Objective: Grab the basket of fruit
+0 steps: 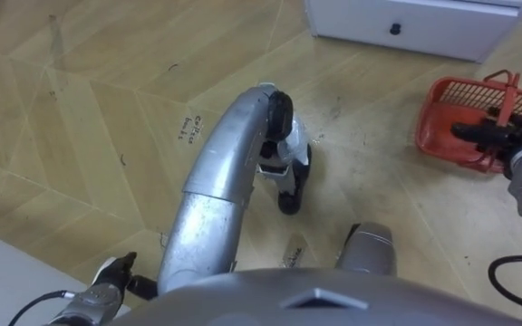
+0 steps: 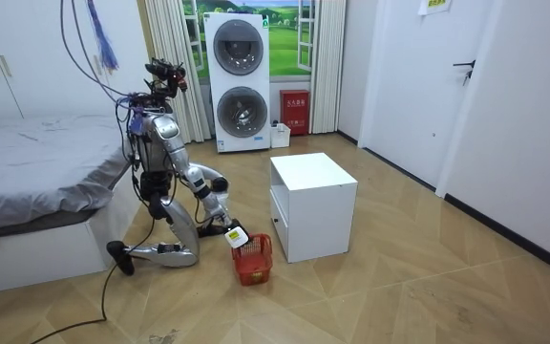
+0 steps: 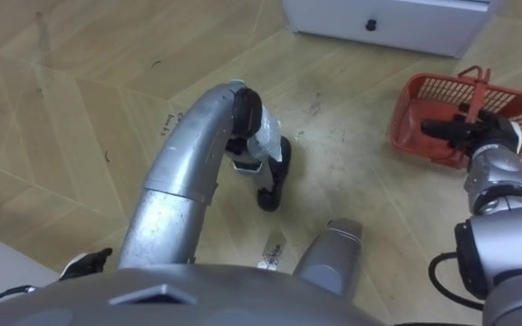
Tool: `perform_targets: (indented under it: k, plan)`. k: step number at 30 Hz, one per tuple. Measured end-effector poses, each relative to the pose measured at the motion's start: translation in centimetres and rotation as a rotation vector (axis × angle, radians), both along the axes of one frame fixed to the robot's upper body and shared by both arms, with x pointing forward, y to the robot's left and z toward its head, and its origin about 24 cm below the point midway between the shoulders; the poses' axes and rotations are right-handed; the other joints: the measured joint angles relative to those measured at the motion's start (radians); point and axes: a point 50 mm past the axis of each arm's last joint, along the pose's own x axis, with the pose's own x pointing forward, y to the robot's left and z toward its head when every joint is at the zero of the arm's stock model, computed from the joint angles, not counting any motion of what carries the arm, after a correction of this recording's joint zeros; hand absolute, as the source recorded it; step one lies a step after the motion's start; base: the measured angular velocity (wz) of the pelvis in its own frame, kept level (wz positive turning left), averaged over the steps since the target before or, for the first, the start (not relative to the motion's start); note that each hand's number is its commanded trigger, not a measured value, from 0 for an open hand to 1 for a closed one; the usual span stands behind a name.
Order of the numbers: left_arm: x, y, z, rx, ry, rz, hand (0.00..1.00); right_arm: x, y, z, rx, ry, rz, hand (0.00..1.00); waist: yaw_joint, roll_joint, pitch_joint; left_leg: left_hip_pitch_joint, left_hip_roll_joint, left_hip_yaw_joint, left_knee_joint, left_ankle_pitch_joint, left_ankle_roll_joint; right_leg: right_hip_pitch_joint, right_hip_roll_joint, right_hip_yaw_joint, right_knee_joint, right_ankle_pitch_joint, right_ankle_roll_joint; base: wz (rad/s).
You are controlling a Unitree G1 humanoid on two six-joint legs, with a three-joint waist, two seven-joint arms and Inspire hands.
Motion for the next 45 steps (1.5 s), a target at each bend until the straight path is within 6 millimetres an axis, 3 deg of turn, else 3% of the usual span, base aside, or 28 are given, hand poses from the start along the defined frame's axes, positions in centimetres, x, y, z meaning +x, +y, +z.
perform_targets:
  k: [6,11,24,32,39,41,45]
  plan:
    - [0.7,0.0,0.1,0.002,-0.013,-0.003,0.00,0.0,0.2,-0.2,-0.002,0.003,-0.007,1.00,-0.003,-0.005,0.0031,0.000,0.003,-0.001,0.003,0.001,0.001,0.001,0.002,0.001,0.003,0.000,0.000,0.00]
    - [0.9,-0.1,0.0,0.000,-0.010,0.045,0.00,0.0,1.1,-0.7,0.018,0.006,-0.011,1.00,-0.017,-0.025,0.0145,0.000,0.002,-0.002,0.003,0.008,0.004,-0.001,0.003,0.001,0.011,0.000,0.000,0.00]
    - [1.7,-0.5,-0.1,0.011,-0.021,0.068,0.00,-0.8,1.4,-1.5,0.061,0.024,-0.061,1.00,-0.028,-0.030,0.0175,0.000,0.003,-0.011,0.003,0.026,-0.001,-0.004,0.020,0.002,0.037,0.000,0.000,0.00]
    - [2.7,-0.5,0.0,0.012,-0.041,0.063,0.00,-0.5,3.0,-2.2,0.111,0.035,0.009,1.00,-0.019,-0.033,0.0189,0.000,0.021,-0.033,0.017,0.031,-0.007,-0.003,0.047,0.002,0.053,-0.001,-0.003,-0.06]
    - [3.3,-0.4,0.1,0.011,-0.060,0.080,0.00,0.8,3.9,-1.8,0.165,-0.019,0.051,1.00,-0.006,-0.033,0.0188,0.002,0.019,-0.055,0.031,0.030,-0.008,0.017,0.066,-0.013,0.052,-0.003,-0.007,-0.01]
    - [4.1,-0.2,0.3,0.008,-0.080,0.099,0.00,1.4,4.6,-1.7,0.173,-0.029,0.098,1.00,0.005,-0.052,0.0200,0.006,0.020,-0.065,0.035,0.027,-0.014,0.025,0.077,-0.015,0.051,-0.003,-0.008,-0.04]
    - [4.3,0.1,0.4,0.009,-0.091,0.135,0.00,2.9,5.9,-1.0,0.195,-0.092,0.168,1.00,0.002,-0.066,0.0203,0.026,0.019,-0.083,0.050,0.018,-0.018,0.060,0.093,-0.017,0.041,0.000,-0.016,-0.05]
